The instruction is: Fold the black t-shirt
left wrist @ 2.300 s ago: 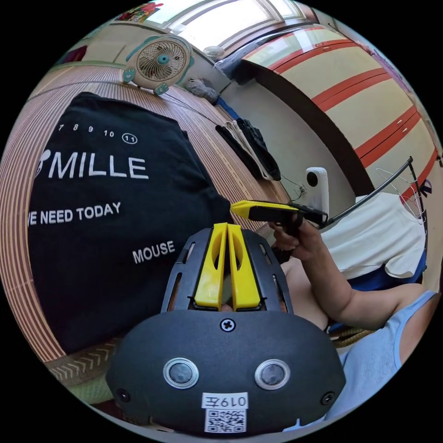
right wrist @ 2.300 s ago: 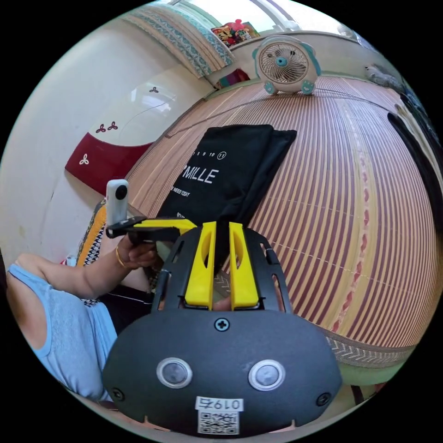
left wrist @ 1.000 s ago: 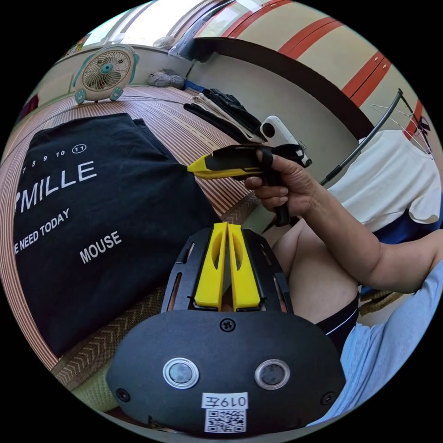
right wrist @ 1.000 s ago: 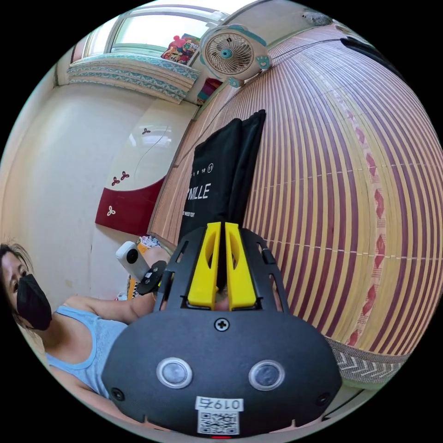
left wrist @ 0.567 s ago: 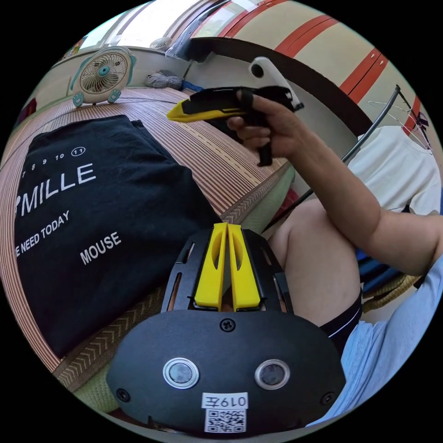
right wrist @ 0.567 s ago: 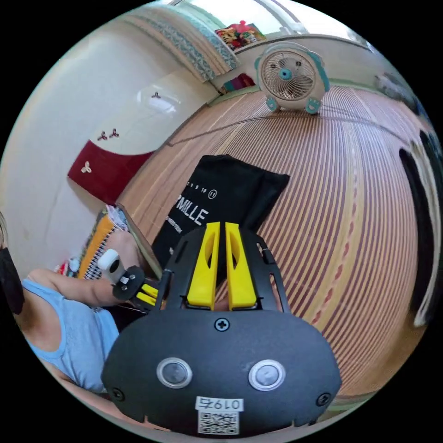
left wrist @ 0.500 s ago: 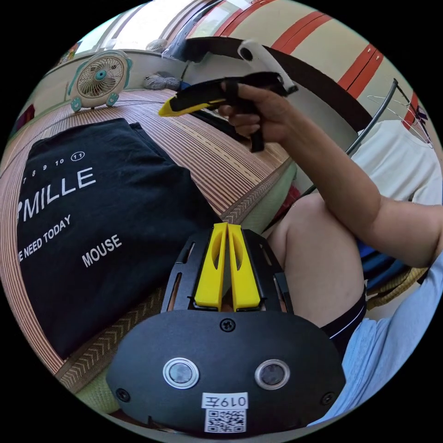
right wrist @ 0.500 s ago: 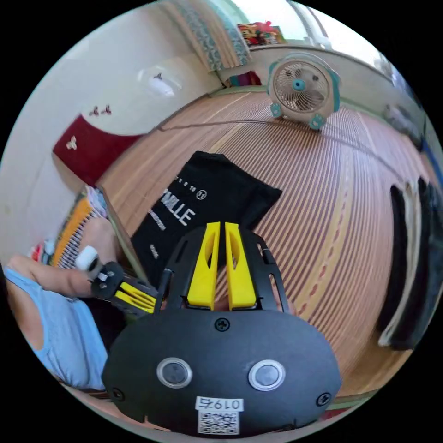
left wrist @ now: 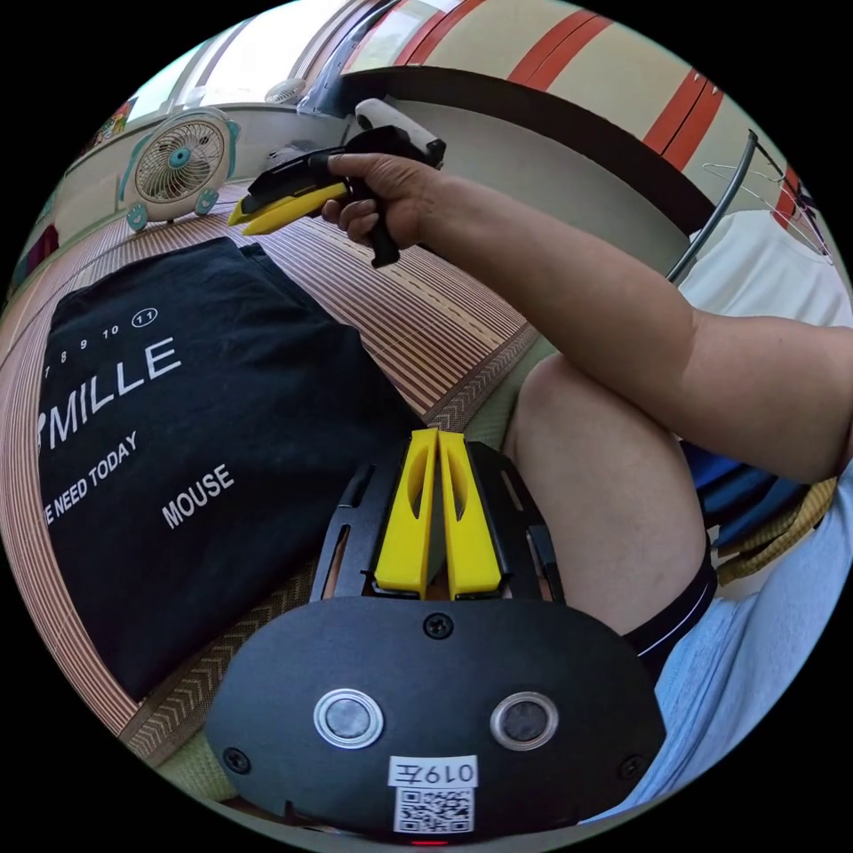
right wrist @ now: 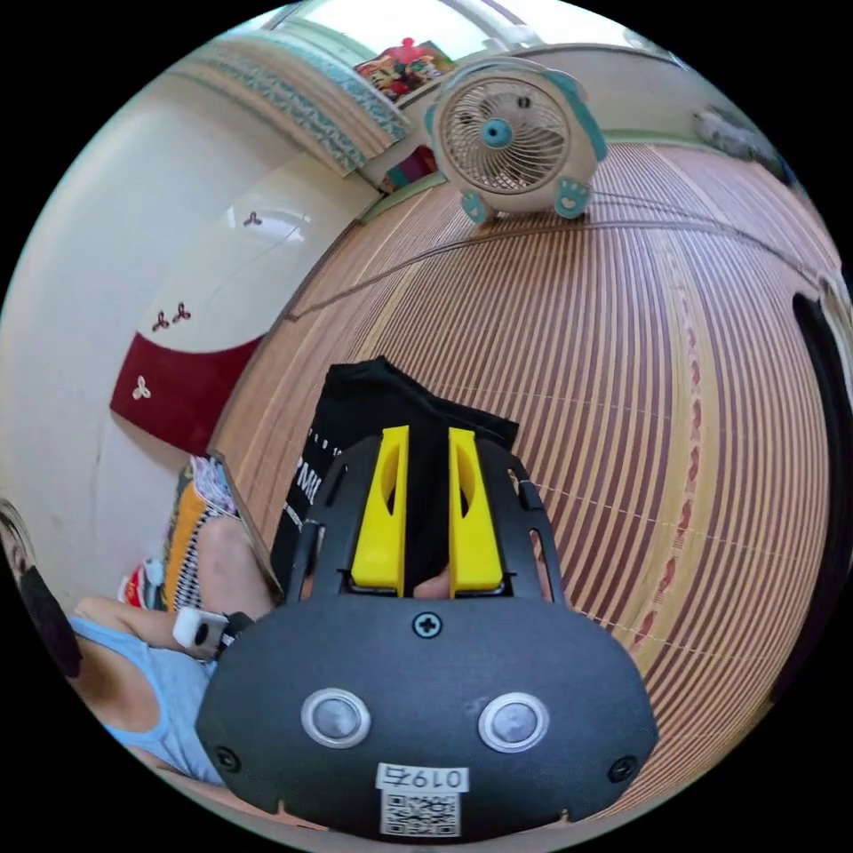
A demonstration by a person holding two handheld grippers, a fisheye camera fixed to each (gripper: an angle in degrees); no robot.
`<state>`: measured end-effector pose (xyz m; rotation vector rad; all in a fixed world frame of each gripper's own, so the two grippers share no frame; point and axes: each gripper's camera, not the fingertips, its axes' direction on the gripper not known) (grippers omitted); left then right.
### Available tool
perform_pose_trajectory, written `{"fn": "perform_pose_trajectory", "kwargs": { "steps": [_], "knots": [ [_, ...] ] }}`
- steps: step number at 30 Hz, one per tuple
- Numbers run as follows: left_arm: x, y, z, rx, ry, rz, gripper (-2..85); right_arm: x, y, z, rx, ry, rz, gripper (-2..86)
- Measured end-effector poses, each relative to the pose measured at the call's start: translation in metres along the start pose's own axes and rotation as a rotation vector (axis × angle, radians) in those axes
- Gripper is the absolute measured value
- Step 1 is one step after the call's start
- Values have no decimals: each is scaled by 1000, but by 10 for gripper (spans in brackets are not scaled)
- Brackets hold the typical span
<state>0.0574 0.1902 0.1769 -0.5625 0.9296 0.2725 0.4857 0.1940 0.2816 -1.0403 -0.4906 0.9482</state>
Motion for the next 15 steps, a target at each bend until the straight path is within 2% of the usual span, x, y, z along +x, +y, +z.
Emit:
{"fn": "perform_pose_trajectory", "kwargs": {
  "steps": [2, 10, 15],
  "knots": [
    [-1, 0, 0, 1, 10, -6, 8, 21, -5, 1, -12, -73, 62, 75],
    [-4, -2, 1, 4, 23, -17, 7, 45, -18, 8, -57, -129, 104, 67],
    [-3, -3, 0, 6, 18, -14, 7, 60, -19, 6, -40, -210, 126, 20]
  ]
}}
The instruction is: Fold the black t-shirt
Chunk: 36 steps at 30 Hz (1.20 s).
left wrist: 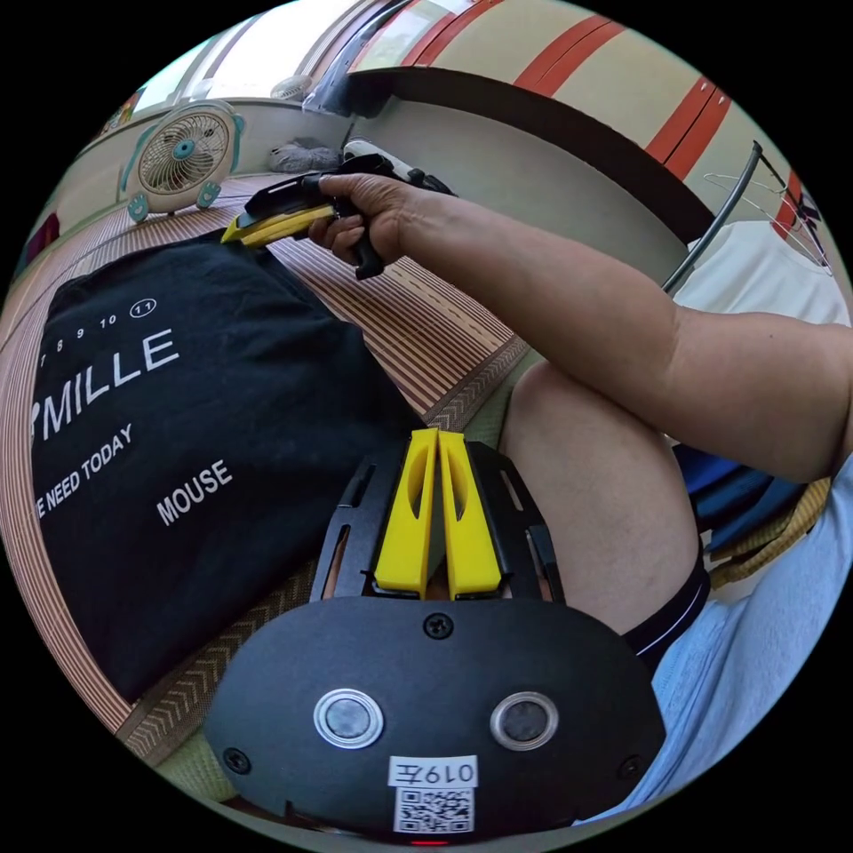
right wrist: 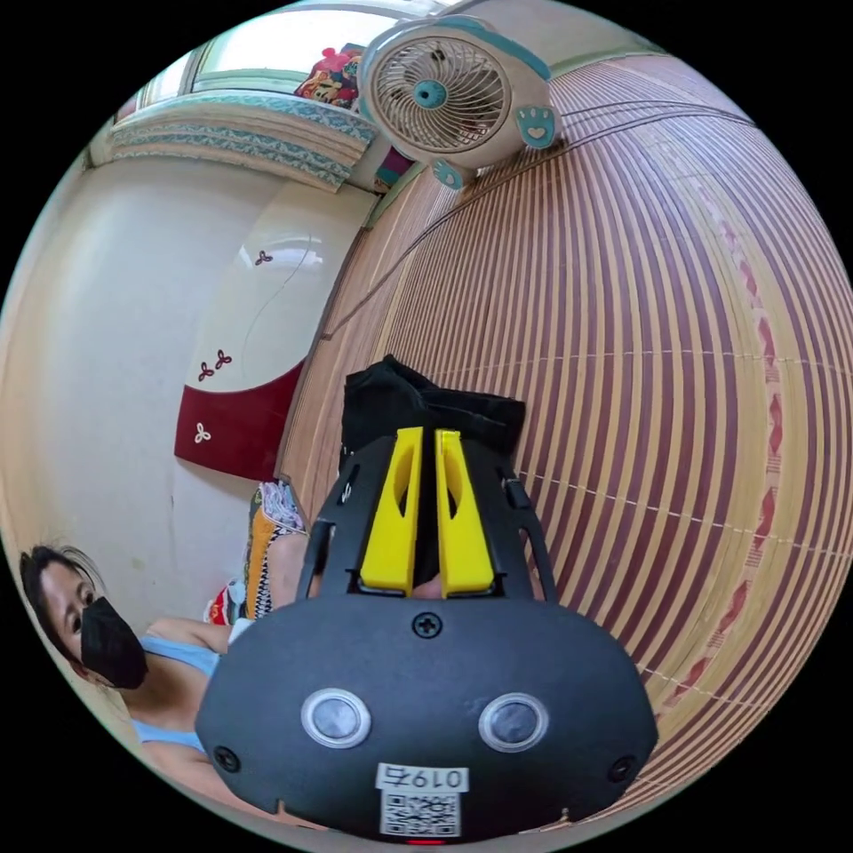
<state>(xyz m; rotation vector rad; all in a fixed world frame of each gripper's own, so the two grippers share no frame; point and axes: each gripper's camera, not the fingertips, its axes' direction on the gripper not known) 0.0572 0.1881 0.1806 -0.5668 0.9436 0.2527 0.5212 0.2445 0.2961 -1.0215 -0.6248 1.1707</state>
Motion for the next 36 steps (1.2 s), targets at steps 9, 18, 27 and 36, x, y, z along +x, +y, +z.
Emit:
{"fn": "perform_pose_trajectory", "kwargs": {
  "steps": [9, 18, 27, 36],
  "knots": [
    [4, -10, 3, -62, -21, 28, 6, -18, -5, -2, -7, 147, -175, -8],
    [9, -16, 2, -83, -52, 62, 6, 0, 9, -2, 24, 80, -135, -8],
    [13, -19, -5, -49, -72, 62, 7, 10, 33, 5, 45, -8, -86, 49],
    [24, -25, -24, -4, -24, 118, 10, -34, 96, -19, 71, 123, -163, 106]
  ]
}}
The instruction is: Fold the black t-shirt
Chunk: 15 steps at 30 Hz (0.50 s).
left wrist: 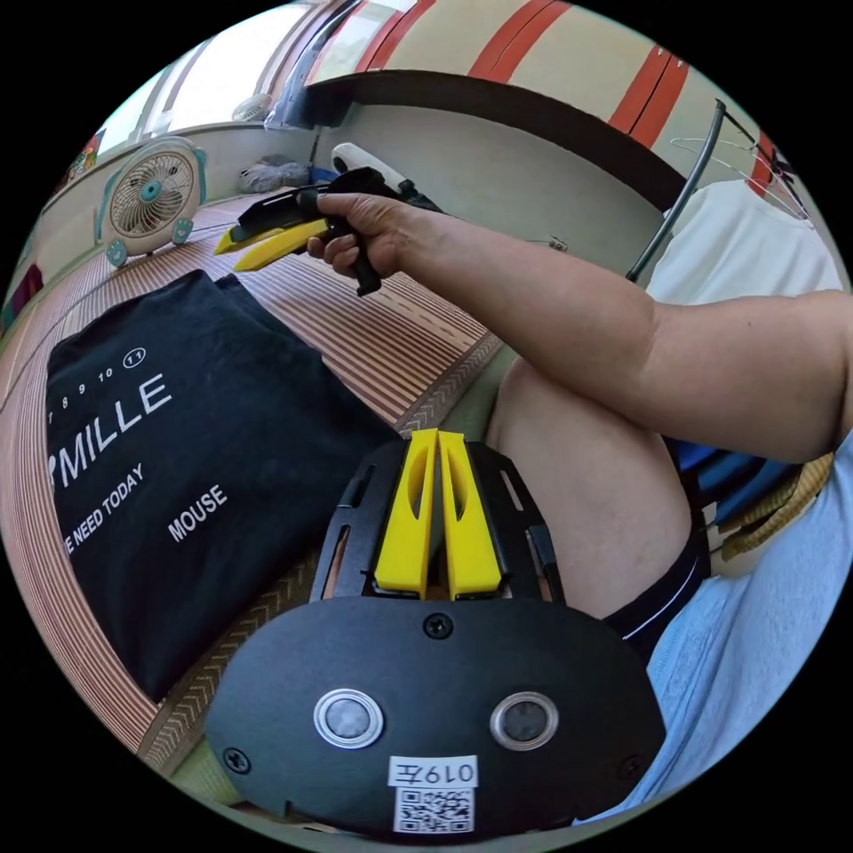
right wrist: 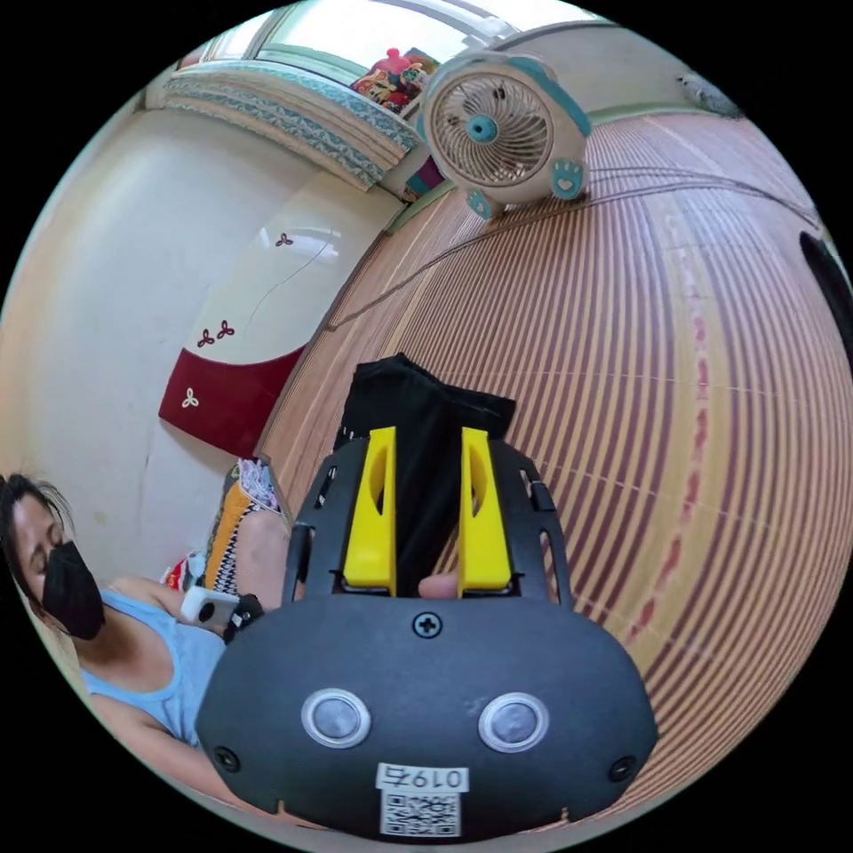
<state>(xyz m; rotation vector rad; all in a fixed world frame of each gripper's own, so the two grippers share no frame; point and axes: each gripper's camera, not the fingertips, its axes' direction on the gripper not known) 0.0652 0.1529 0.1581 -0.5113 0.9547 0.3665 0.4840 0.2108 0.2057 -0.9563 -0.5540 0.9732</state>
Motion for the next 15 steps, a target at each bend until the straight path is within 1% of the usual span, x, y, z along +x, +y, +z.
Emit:
{"fn": "perform_pose_trajectory", "kwargs": {
  "steps": [4, 7, 11, 13, 15],
  "knots": [
    [-3, -5, -14, 38, -10, 13, 11, -61, 57, -26, 41, 122, -104, 63],
    [-23, -9, -31, 103, -53, -55, 11, -108, 104, -30, 68, 207, -164, 36],
    [-64, -14, -45, 183, -120, -251, 12, -150, 178, -6, 85, 266, -166, 46],
    [-75, -22, -44, 170, -161, -290, 11, -166, 204, 10, 91, 298, -173, 48],
    [-77, -33, -40, 147, -196, -281, 10, -179, 224, 31, 69, 389, -190, 46]
  ]
}}
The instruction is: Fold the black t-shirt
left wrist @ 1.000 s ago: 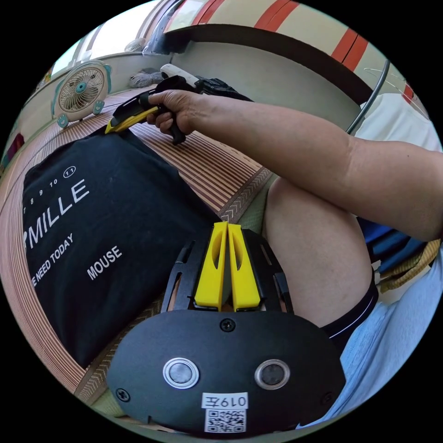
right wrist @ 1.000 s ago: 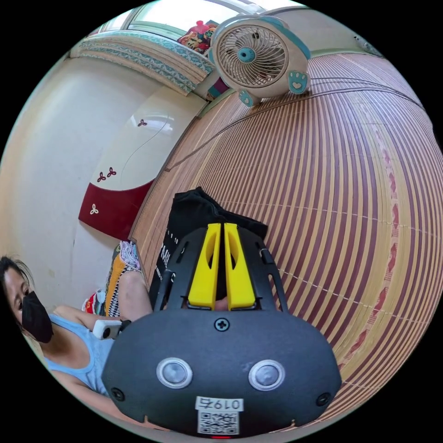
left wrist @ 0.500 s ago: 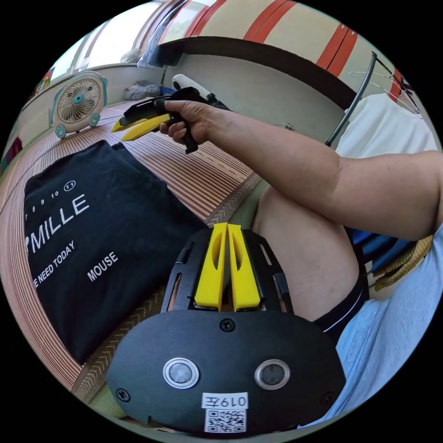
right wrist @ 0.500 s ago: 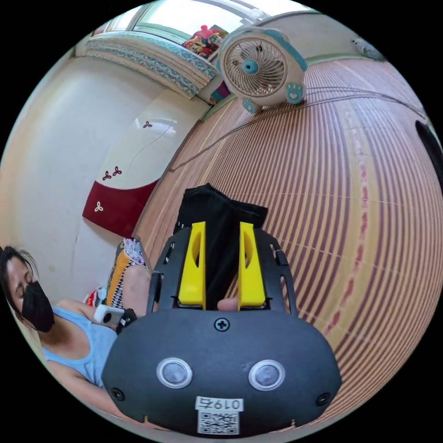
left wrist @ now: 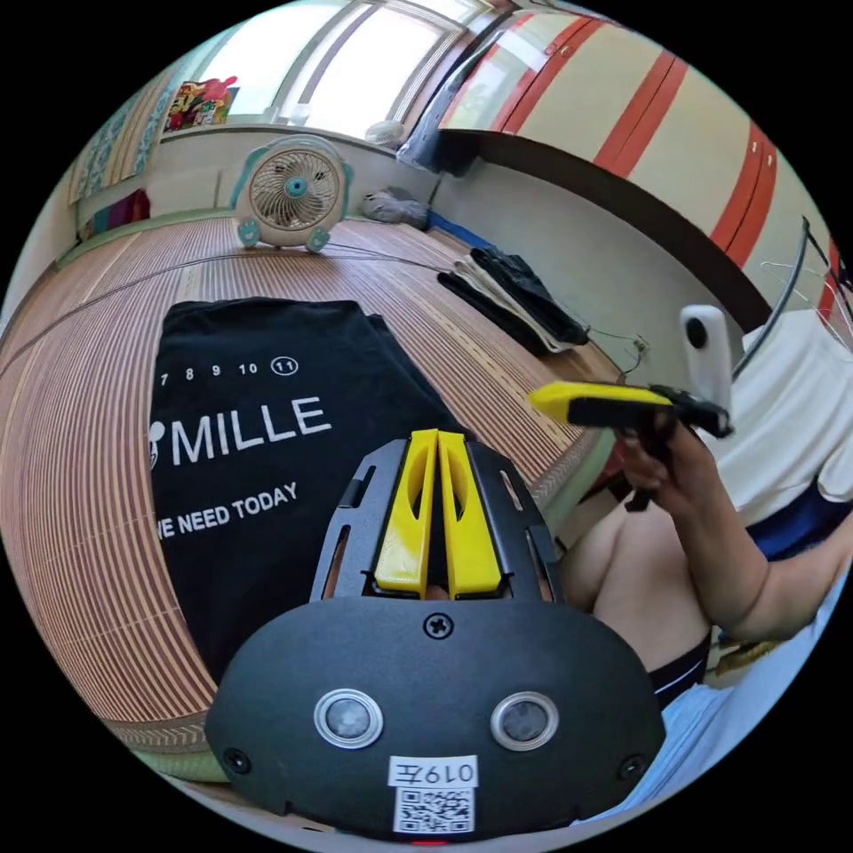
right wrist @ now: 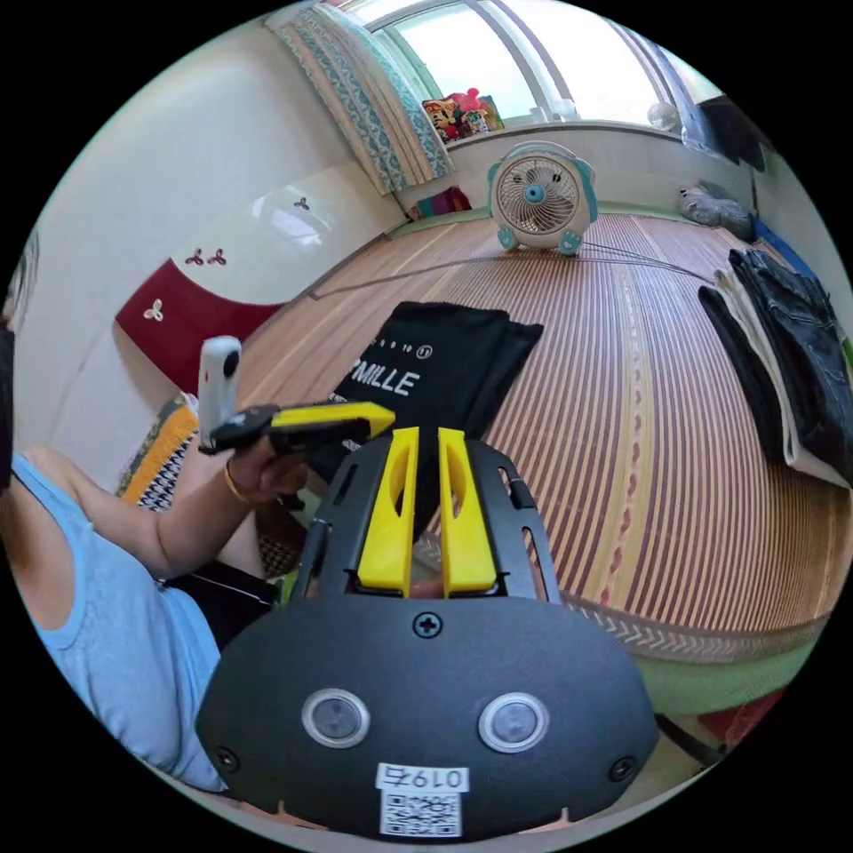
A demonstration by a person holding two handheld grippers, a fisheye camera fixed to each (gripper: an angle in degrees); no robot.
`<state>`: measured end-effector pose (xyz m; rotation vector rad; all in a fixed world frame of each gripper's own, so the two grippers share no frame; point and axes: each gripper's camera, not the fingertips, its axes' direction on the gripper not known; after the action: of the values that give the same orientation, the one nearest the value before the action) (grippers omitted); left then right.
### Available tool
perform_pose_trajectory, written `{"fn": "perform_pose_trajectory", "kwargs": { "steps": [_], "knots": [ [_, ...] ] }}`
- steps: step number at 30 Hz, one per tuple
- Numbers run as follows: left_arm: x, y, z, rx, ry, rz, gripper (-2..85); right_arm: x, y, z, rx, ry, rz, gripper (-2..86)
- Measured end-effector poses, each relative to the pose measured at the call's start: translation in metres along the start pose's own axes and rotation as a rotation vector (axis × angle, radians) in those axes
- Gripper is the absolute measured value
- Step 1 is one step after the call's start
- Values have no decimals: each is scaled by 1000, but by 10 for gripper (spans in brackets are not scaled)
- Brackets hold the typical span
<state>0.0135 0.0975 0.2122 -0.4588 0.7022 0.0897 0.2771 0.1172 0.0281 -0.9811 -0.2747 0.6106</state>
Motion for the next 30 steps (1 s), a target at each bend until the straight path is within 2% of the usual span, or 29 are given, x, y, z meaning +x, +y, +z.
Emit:
{"fn": "perform_pose_trajectory", "kwargs": {
  "steps": [2, 4, 8, 13, 25, 30],
  "knots": [
    [7, -11, 9, -32, -23, 35, 9, -26, 12, 18, -38, 127, -50, 42],
    [11, -18, 16, -50, -42, 53, 9, -40, 14, 30, -73, 168, -93, 43],
    [14, -25, 29, -76, -76, 51, 8, -56, 20, 54, -108, 121, -100, 51],
    [12, -30, 41, -97, -65, 39, 7, -74, 27, 73, -143, 206, -126, 55],
    [11, -37, 58, -117, -53, 34, 7, -87, 40, 94, -170, 201, -115, 47],
    [11, -41, 62, -119, -44, 31, 8, -92, 45, 100, -186, 248, -134, 3]
  ]
}}
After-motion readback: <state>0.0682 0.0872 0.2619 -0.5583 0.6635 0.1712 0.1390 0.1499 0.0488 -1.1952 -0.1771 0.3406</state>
